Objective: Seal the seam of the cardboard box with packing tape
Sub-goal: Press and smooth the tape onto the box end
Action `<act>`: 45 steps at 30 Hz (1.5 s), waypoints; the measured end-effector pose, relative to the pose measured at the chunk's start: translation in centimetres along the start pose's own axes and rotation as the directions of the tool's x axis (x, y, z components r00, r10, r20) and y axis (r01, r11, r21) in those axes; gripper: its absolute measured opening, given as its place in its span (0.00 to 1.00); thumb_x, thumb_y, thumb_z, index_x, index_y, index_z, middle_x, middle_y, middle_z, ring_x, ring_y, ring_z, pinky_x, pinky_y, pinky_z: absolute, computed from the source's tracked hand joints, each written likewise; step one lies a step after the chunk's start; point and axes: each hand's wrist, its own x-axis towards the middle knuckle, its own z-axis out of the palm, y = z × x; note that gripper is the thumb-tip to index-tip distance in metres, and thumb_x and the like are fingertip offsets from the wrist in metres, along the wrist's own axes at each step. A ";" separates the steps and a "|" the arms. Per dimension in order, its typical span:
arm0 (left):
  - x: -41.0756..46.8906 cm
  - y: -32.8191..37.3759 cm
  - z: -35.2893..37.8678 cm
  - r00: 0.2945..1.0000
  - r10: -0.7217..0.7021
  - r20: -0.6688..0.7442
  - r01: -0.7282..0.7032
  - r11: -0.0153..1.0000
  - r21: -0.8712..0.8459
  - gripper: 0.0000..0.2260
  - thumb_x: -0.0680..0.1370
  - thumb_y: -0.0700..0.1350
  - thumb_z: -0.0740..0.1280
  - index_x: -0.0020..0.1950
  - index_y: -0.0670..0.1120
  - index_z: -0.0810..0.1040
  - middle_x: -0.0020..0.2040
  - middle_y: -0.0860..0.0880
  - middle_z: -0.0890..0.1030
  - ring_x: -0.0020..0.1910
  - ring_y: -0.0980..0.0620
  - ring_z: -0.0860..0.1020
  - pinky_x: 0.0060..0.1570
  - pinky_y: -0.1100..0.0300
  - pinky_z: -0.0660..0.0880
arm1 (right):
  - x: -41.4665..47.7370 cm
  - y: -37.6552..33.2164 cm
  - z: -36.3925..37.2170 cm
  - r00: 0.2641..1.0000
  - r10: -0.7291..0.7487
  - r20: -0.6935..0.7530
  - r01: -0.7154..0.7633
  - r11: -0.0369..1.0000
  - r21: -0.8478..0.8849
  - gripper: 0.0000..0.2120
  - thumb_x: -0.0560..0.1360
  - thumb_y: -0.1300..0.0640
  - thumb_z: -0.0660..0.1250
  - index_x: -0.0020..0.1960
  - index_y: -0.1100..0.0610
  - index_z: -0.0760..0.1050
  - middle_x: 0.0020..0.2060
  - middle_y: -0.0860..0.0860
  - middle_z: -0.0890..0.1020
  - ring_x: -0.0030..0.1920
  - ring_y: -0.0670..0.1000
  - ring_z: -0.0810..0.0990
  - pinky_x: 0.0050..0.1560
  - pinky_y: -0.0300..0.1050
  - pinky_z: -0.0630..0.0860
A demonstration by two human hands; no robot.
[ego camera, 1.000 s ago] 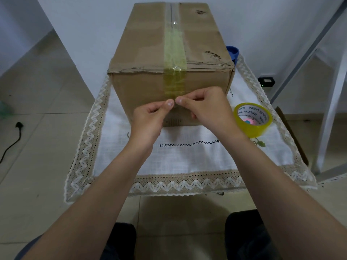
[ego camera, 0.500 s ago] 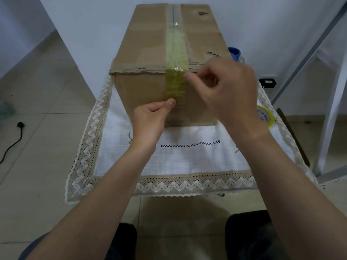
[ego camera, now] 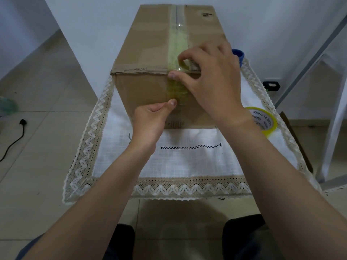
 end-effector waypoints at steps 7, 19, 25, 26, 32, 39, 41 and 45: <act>-0.2 0.1 -0.1 0.999 0.001 0.041 -0.001 1.000 0.000 0.14 0.80 0.51 0.72 0.61 0.45 0.85 0.40 0.61 0.66 0.63 0.55 0.65 0.67 0.49 0.73 | -1.0 0.0 0.7 0.999 -0.028 -0.035 0.025 0.998 -0.066 0.26 0.71 0.28 0.68 0.56 0.46 0.82 0.52 0.48 0.82 0.56 0.58 0.77 0.56 0.56 0.71; 0.5 -0.3 -0.5 0.998 -0.039 0.050 0.039 0.999 0.005 0.14 0.78 0.54 0.74 0.59 0.47 0.86 0.54 0.61 0.67 0.71 0.40 0.61 0.68 0.40 0.73 | -1.7 -0.6 0.9 0.996 0.044 -0.080 -0.048 0.997 -0.053 0.26 0.74 0.28 0.64 0.52 0.50 0.80 0.51 0.49 0.81 0.55 0.58 0.76 0.56 0.55 0.66; 0.1 0.2 -0.6 0.997 -0.047 0.066 0.047 0.999 0.002 0.14 0.78 0.54 0.74 0.59 0.48 0.86 0.48 0.65 0.66 0.71 0.32 0.67 0.68 0.44 0.70 | -1.2 -0.8 1.0 0.994 0.060 -0.096 -0.068 0.994 -0.082 0.26 0.72 0.27 0.64 0.48 0.50 0.80 0.49 0.49 0.81 0.54 0.59 0.77 0.52 0.56 0.69; 0.1 0.1 -0.6 0.997 -0.049 0.062 0.050 0.999 -0.008 0.14 0.78 0.54 0.74 0.60 0.47 0.86 0.47 0.66 0.65 0.71 0.32 0.67 0.58 0.52 0.72 | -1.3 -0.7 1.0 0.994 0.049 -0.093 -0.056 0.995 -0.083 0.26 0.71 0.27 0.65 0.49 0.50 0.79 0.49 0.49 0.81 0.54 0.59 0.77 0.52 0.57 0.69; 0.5 -0.4 -0.7 0.997 -0.043 0.065 0.044 0.999 -0.010 0.15 0.78 0.55 0.74 0.60 0.49 0.86 0.43 0.63 0.66 0.71 0.31 0.67 0.73 0.37 0.64 | -2.3 -0.4 0.9 0.999 0.001 -0.032 -0.004 0.994 -0.114 0.28 0.68 0.29 0.71 0.54 0.50 0.78 0.54 0.51 0.80 0.56 0.60 0.76 0.57 0.58 0.70; 0.2 -0.5 -0.8 0.998 -0.036 0.060 0.035 0.999 0.026 0.17 0.79 0.53 0.73 0.64 0.47 0.84 0.34 0.64 0.61 0.24 0.47 0.80 0.21 0.69 0.61 | -2.5 -0.4 0.9 0.999 -0.002 -0.044 -0.003 0.993 -0.120 0.29 0.67 0.28 0.70 0.54 0.50 0.78 0.54 0.51 0.80 0.56 0.60 0.76 0.58 0.57 0.69; 0.3 -0.6 -1.0 0.996 -0.062 0.064 0.061 0.998 0.025 0.17 0.78 0.55 0.74 0.63 0.48 0.84 0.18 0.58 0.60 0.21 0.55 0.57 0.21 0.65 0.54 | -2.5 -0.4 0.9 0.999 -0.003 -0.048 -0.003 0.993 -0.122 0.28 0.67 0.29 0.71 0.54 0.50 0.78 0.54 0.52 0.80 0.56 0.61 0.76 0.58 0.57 0.69; 0.3 -0.5 -1.0 0.993 -0.100 0.066 0.101 0.995 -0.020 0.14 0.77 0.55 0.74 0.60 0.51 0.85 0.16 0.59 0.63 0.25 0.55 0.53 0.21 0.65 0.53 | -2.4 -0.3 0.9 0.999 -0.007 -0.046 0.002 0.993 -0.119 0.29 0.67 0.28 0.71 0.54 0.50 0.78 0.54 0.52 0.80 0.55 0.61 0.76 0.57 0.58 0.70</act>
